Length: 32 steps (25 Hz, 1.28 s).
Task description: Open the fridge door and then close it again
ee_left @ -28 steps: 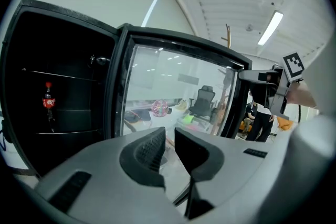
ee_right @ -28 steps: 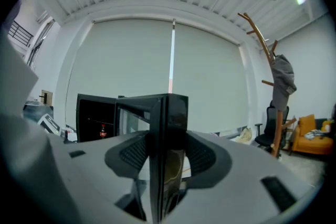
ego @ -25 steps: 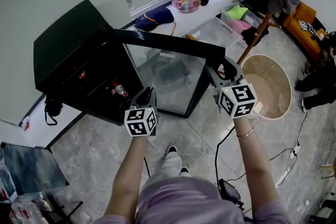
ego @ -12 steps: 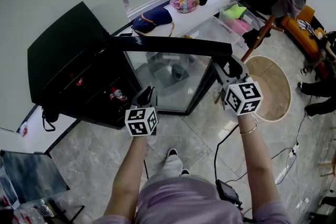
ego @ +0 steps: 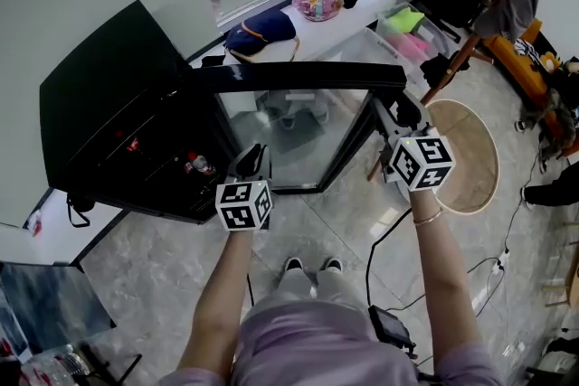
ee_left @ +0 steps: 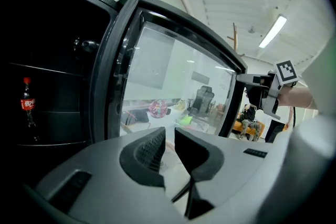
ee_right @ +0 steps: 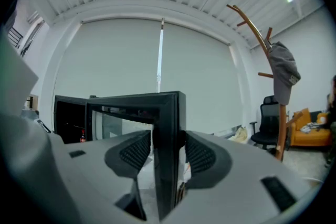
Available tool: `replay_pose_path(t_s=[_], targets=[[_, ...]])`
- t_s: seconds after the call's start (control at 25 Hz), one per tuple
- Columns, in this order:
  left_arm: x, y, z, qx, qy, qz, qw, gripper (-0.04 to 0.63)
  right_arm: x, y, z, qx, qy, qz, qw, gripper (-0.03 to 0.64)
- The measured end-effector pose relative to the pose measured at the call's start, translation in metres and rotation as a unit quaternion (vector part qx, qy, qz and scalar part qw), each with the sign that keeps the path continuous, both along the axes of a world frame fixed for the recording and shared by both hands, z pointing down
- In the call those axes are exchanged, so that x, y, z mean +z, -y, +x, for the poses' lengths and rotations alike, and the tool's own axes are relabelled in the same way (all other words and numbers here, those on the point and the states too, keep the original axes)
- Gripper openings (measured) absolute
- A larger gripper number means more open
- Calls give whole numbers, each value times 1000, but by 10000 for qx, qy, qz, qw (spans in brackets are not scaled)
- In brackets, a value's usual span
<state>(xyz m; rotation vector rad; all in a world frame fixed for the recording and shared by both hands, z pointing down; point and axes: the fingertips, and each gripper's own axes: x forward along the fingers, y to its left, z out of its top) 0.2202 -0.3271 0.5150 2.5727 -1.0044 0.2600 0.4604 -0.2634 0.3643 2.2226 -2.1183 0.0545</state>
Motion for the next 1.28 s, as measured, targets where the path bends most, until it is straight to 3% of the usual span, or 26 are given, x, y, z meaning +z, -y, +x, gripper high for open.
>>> replay_pose_path(t_s=[0.28,0.76,0.88,1.08,1.28], targets=[[-5,16,-6,-209,105,73,9997,52,0,21,11,-106,43,53,9999,207],[-1,20,2,-772,261,2,9967,52,0,46,22,-708,14,204,9973,201],[-3,16,6,-895,282,9,9956,52,2,47,22,-1066,212,216,9938,204],[-7,8,8,-1132,321,33,9930,52,-3,50,22,-1839,420,178,9819,277],[-12,-9,4,-1398,381,76,9894,52,-5,55,19,-2516,148,-40,9677,316]])
